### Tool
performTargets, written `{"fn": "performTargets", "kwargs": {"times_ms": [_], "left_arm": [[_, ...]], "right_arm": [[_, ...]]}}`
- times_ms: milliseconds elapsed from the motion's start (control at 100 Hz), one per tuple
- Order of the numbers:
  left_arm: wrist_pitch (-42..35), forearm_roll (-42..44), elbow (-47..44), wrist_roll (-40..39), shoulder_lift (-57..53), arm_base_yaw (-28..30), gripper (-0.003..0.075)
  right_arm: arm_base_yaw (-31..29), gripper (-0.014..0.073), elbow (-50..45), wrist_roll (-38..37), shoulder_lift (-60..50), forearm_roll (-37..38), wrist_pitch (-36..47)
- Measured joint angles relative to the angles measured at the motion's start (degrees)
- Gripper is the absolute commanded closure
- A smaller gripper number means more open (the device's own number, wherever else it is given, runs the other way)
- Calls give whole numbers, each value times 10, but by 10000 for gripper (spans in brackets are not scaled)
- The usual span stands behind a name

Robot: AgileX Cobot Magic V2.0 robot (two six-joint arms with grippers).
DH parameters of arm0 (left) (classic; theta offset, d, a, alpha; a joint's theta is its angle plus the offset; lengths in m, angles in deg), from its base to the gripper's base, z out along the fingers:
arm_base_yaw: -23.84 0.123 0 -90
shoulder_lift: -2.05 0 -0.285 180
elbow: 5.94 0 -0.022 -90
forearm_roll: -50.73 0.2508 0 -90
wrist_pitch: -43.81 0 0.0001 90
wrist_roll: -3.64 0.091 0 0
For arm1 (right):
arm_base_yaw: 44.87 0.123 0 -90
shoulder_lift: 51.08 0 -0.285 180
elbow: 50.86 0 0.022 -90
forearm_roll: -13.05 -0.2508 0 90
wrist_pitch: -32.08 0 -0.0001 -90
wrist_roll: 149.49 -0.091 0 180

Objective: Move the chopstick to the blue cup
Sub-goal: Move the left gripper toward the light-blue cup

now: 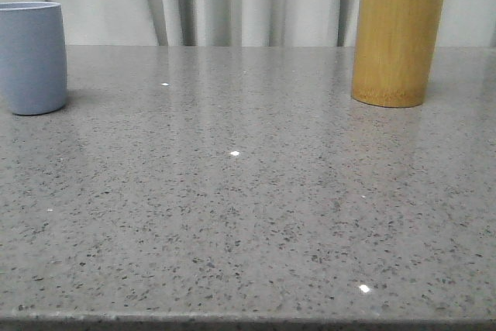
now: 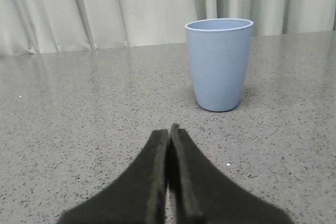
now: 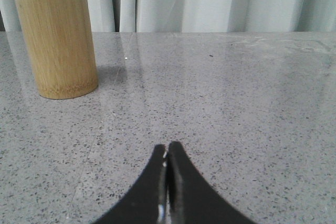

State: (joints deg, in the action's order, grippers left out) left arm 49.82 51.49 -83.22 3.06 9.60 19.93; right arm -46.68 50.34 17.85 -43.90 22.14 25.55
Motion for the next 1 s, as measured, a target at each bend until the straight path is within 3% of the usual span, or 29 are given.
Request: {"fn": "performTargets", "kwargs": {"times_ms": [670,820,1000], "left_arm": [[0,0,0,0,0,0,739],[0,0,0,0,0,0,739],[-74,-63,0,0,0,0,739]], "right_arm": [[0,662,0,0,0,0,0],[0,662,0,0,0,0,37],[0,662,0,0,0,0,51]]}}
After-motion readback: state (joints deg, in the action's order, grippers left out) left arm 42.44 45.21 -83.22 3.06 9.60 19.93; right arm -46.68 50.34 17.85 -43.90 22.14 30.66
